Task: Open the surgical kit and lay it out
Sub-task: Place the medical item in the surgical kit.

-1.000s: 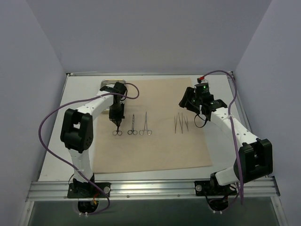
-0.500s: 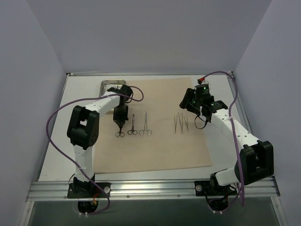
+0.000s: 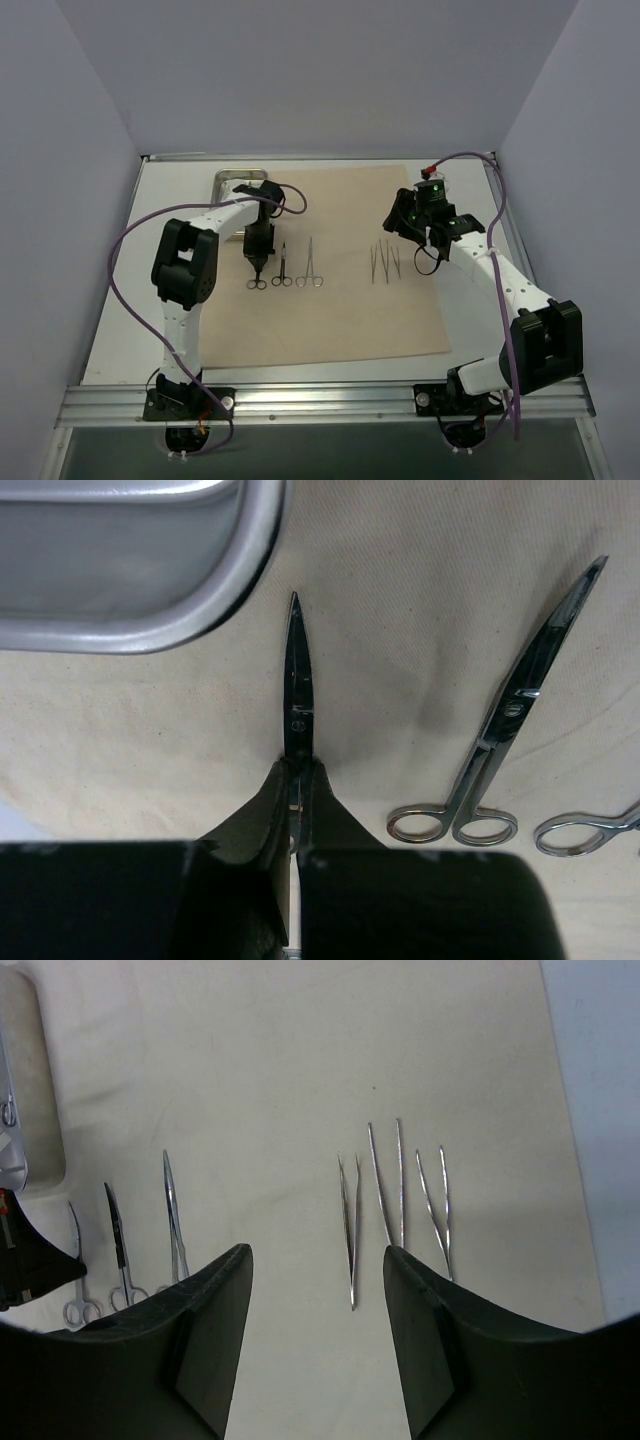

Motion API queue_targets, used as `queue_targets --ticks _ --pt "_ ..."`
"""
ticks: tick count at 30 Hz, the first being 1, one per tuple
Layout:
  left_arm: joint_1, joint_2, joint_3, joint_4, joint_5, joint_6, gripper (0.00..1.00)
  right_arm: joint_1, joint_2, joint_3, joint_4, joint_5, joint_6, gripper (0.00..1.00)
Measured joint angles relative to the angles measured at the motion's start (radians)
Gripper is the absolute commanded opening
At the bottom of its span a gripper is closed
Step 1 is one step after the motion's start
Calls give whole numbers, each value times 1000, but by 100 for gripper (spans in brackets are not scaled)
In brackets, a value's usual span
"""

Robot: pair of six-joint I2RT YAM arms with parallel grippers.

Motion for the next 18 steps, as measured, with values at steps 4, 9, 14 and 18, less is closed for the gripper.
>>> queue_targets --ticks 4,9,14,18 --pt "1 4 10 -1 5 0 2 0 0 0 -1 1 0 51" --pt "6 23 34 -5 13 0 2 0 0 0 -2 3 0 51" --pt "11 31 44 -10 21 0 2 0 -1 0 -10 4 -1 51" --pt "15 31 44 -10 24 0 2 0 -1 0 -13 7 -3 51"
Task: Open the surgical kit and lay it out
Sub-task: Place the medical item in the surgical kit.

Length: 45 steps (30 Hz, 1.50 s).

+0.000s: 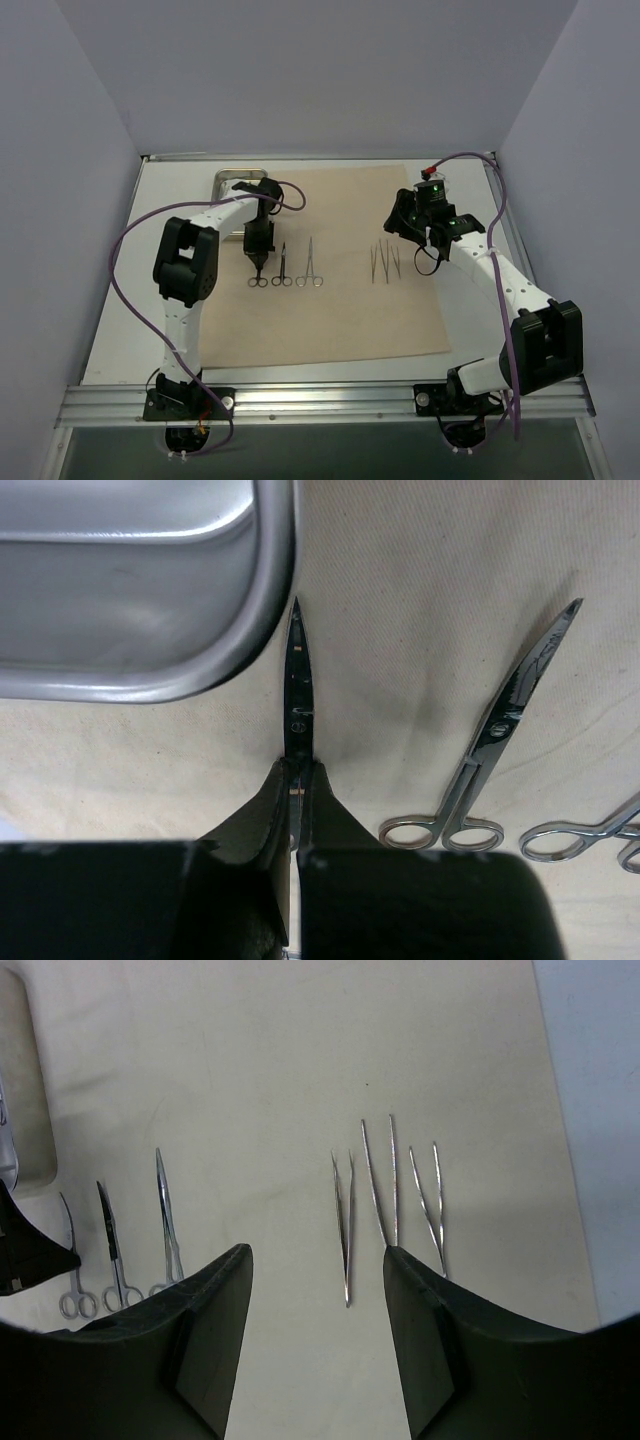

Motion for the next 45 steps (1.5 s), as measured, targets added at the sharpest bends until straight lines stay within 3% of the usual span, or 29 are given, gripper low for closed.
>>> queue_targets --ticks 6,16,35,45 --pt "11 0 0 0 19 6 2 0 -1 0 -3 3 0 51" --pt "14 0 2 0 45 30 25 0 -12 0 -3 4 0 51" --pt "16 -11 29 -9 57 34 30 0 -24 0 -13 4 -3 51" --pt "4 -241 69 0 96 111 31 0 -31 0 -13 4 -4 51"
